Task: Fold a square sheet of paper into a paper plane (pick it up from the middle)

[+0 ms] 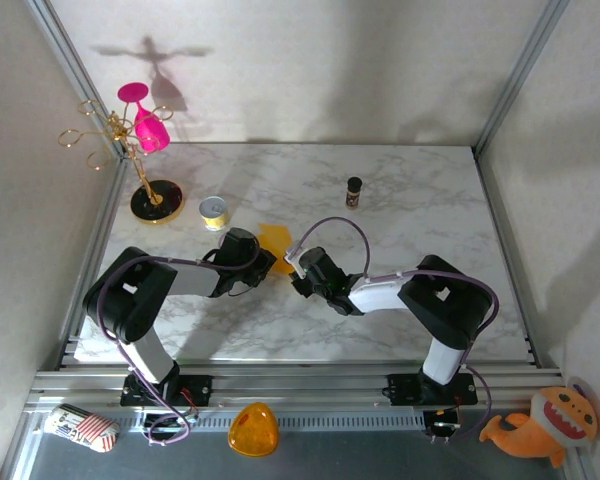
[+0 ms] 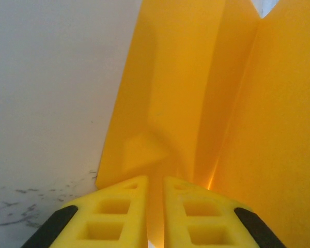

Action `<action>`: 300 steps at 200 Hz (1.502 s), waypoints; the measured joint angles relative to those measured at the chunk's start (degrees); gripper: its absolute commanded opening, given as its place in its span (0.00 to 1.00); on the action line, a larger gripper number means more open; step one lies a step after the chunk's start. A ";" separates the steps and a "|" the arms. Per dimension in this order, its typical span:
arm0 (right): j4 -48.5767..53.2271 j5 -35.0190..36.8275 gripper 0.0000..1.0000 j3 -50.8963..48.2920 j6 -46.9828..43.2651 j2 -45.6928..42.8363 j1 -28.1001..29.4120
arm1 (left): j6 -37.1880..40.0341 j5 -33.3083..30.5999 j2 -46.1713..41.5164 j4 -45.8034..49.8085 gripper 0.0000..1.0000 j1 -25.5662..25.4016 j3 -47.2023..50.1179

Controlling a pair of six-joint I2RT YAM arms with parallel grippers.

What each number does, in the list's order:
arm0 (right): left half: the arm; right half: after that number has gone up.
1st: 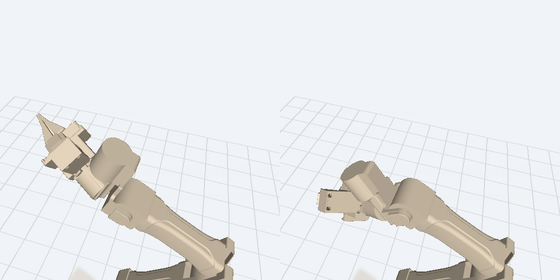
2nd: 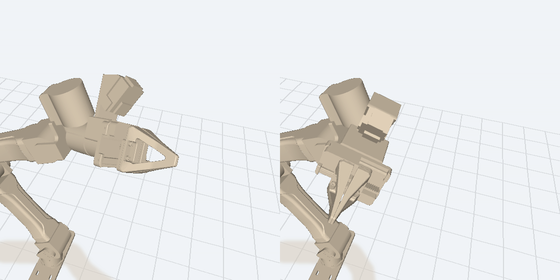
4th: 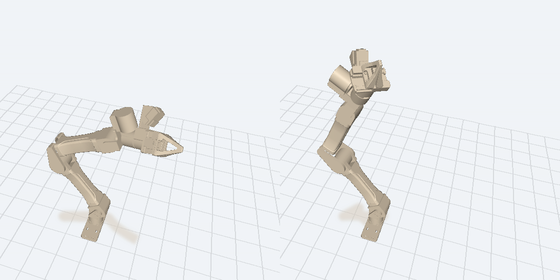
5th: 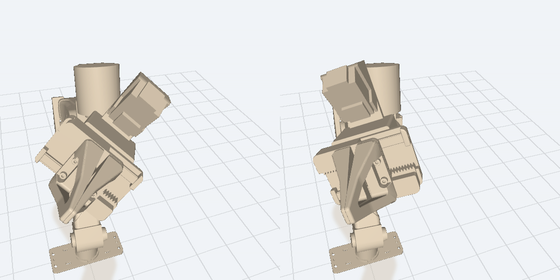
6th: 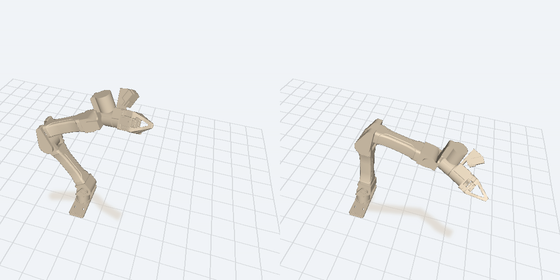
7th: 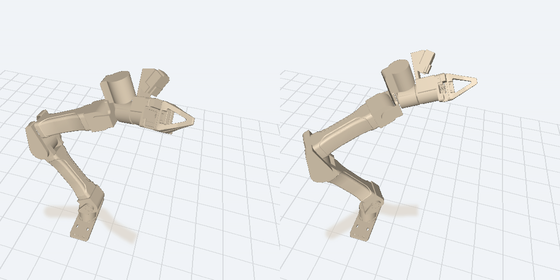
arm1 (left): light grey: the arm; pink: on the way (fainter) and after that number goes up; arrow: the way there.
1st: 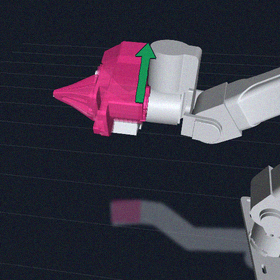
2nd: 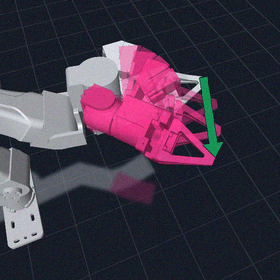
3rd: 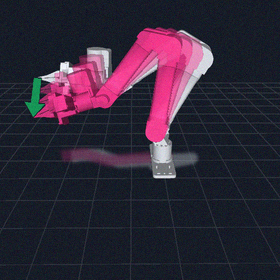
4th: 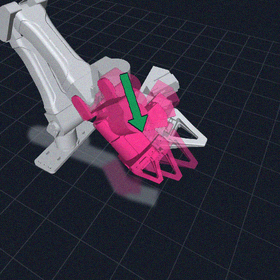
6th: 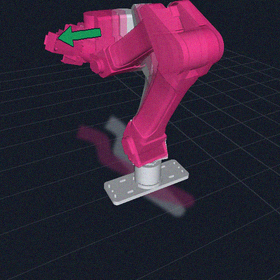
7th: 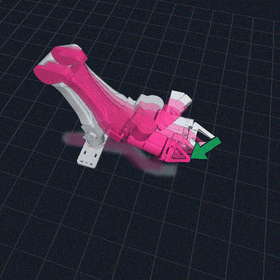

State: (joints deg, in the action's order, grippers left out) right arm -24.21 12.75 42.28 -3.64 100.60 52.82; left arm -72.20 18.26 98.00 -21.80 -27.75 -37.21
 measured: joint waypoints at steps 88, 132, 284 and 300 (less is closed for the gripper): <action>2.80 -0.48 0.30 2.82 0.90 0.90 0.00 | 0.42 -0.02 0.02 1.36 0.13 0.00 0.00; 5.31 -0.37 0.28 4.96 1.75 0.96 0.00 | 0.92 -0.07 0.13 2.36 0.13 -0.02 -0.35; 7.37 -2.56 0.08 6.27 2.82 3.39 -0.17 | 2.16 -0.26 0.24 4.35 0.13 -0.02 -1.42; 7.54 -4.07 0.08 6.27 2.84 3.39 -0.48 | 2.62 -0.50 -0.39 5.49 0.13 -0.02 -1.44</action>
State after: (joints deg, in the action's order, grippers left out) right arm -16.67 8.69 48.56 -0.80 103.98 52.34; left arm -69.58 17.76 97.60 -16.32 -27.77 -38.65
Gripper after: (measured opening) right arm 0.084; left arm 0.131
